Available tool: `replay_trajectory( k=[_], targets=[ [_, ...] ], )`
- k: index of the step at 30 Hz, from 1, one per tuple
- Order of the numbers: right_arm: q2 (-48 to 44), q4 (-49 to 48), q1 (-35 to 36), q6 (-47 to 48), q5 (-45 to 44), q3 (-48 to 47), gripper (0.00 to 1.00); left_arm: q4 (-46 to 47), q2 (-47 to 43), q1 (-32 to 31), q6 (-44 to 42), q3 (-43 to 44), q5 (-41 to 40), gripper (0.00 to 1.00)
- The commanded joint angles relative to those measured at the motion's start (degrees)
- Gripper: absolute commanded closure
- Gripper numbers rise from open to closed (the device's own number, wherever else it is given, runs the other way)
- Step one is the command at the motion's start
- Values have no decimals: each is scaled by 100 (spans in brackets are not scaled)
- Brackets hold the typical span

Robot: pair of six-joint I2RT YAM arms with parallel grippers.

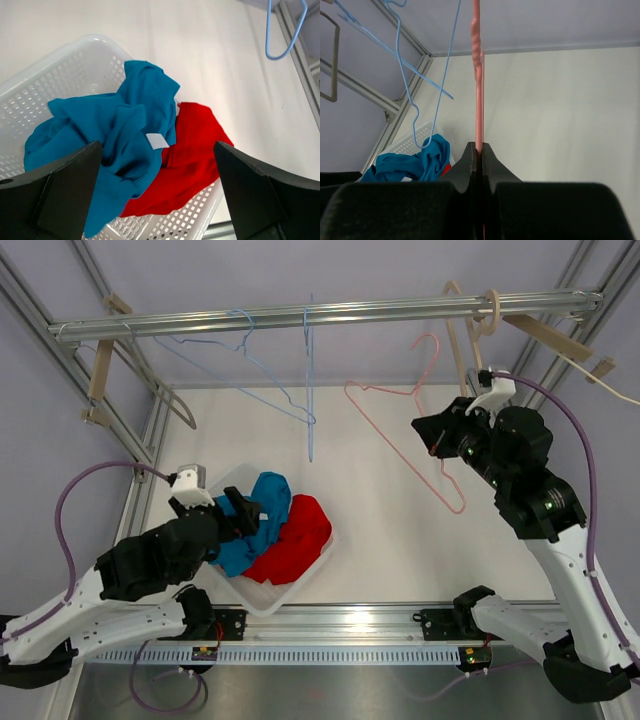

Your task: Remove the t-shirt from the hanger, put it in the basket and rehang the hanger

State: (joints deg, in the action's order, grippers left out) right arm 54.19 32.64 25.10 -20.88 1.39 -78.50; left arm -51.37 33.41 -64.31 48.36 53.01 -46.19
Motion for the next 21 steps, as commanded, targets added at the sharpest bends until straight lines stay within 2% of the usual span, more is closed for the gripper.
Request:
replay_trajectory(
  k=[1, 4, 6, 10, 15, 18, 21],
  targets=[
    [283, -601, 47, 181, 80, -761, 100, 845, 323, 610, -598, 174, 1661, 1],
    [556, -601, 56, 190, 177, -983, 100, 1050, 403, 1199, -679, 139, 2078, 1],
    [705, -601, 56, 260, 230, -1140, 100, 1312, 351, 1342, -679, 87, 2324, 1],
    [1188, -373, 56, 427, 265, -1615, 100, 1814, 219, 1369, -775, 200, 2580, 1],
    [1812, -276, 65, 550, 318, -2124, 100, 2623, 192, 1369, -1618, 831, 3808, 1],
    [2042, -179, 56, 594, 265, -2301, 100, 2720, 96, 1369, -2075, 956, 3934, 1],
    [2244, -284, 56, 577, 283, -2117, 100, 2896, -290, 1369, -2401, 624, 3680, 1]
  ],
)
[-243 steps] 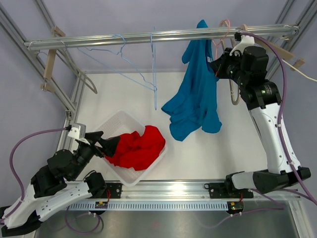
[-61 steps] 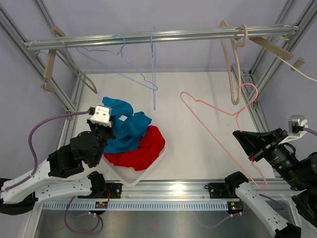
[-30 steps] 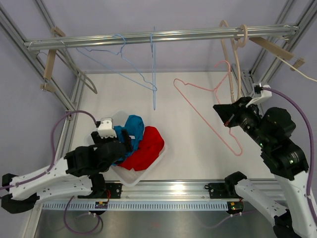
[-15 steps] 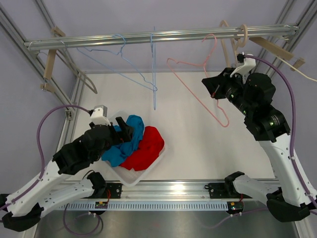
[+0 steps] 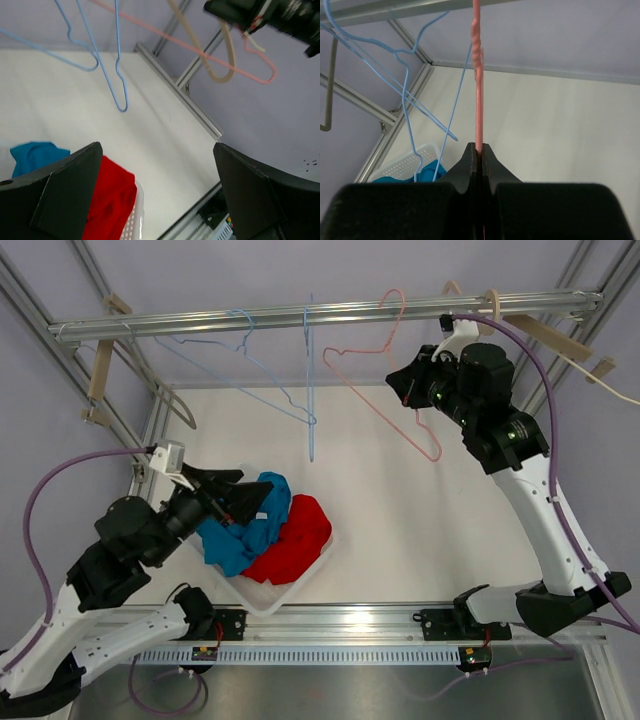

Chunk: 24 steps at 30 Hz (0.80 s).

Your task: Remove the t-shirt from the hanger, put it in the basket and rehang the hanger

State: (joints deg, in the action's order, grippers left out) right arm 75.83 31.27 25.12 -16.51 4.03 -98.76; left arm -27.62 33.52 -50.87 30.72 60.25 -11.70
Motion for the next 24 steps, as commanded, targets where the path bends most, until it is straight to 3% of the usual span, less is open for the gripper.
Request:
replay_trajectory(
  k=[1, 13, 17, 20, 21, 22, 24],
  targets=[
    [107, -165, 63, 131, 10, -47, 100, 555, -502, 25, -716, -188, 152, 1],
    [441, -165, 63, 25, 45, -222, 100, 608, -636, 25, -1419, -848, -332, 1],
    [222, -375, 72, -97, -69, 223, 100, 617, -706, 25, -1525, -1041, -429, 1],
    [-103, -533, 63, -203, -218, 602, 74, 617, -794, 25, -1551, -1068, -578, 1],
    [-260, -543, 71, -229, -280, 647, 62, 608, -812, 25, -1551, -1068, -596, 1],
    [-340, -499, 63, -264, -376, 665, 42, 600, -794, 16, -1508, -1059, -614, 1],
    [-559, -376, 72, -265, -613, 639, 28, 600, -785, 25, -1455, -989, -570, 1]
  ],
)
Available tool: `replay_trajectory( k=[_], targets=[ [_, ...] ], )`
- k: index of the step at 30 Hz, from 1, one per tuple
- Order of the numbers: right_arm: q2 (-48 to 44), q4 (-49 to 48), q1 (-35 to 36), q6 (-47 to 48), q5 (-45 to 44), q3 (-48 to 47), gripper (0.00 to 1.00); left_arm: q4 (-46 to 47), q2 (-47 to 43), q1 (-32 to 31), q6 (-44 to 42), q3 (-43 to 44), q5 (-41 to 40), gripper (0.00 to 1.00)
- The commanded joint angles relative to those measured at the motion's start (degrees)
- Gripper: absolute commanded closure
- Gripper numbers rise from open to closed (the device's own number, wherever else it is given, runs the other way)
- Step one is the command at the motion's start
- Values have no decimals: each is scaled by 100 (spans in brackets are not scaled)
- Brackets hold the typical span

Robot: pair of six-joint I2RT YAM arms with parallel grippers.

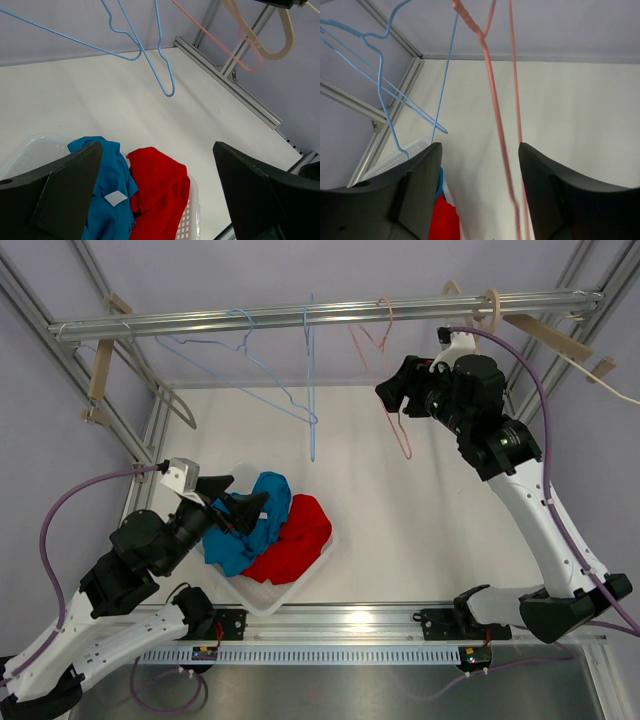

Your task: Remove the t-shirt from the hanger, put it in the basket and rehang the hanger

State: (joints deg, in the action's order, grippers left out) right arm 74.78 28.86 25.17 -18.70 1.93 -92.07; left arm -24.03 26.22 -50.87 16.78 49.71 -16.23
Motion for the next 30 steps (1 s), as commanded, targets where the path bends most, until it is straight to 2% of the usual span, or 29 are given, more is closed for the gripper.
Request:
replay_trajectory(
  k=[1, 2, 3, 4, 8, 12, 17, 24, 30],
  targets=[
    [-543, -83, 58, -29, -491, -56, 18, 232, -81, 16, -8, 100, -91, 1],
    [-648, 13, 58, -20, -597, -74, 13, 224, -99, 16, 27, 135, -39, 1],
    [-867, 49, 67, -20, -624, -65, 3, 215, -125, 25, 71, 179, -30, 1],
    [-991, 75, 58, -28, -624, -48, 1, 189, -169, 25, 159, 292, 5, 1],
    [-1755, 330, 58, -99, -475, 128, 1, 4, -248, 25, 414, 618, 163, 1],
    [-3018, 497, 58, -222, -422, 549, 1, -251, -406, 25, 564, 961, 190, 1],
    [-4399, 813, 58, -205, -878, 796, 1, -330, -907, 25, 590, 1110, -274, 1],
    [-5605, 999, 58, -90, -1616, 927, 1, -392, -1224, 25, 546, 1392, -618, 1],
    [-6484, 314, 58, -195, -2311, 1947, 0, -480, -1382, 25, 651, 1146, -794, 1]
  ],
)
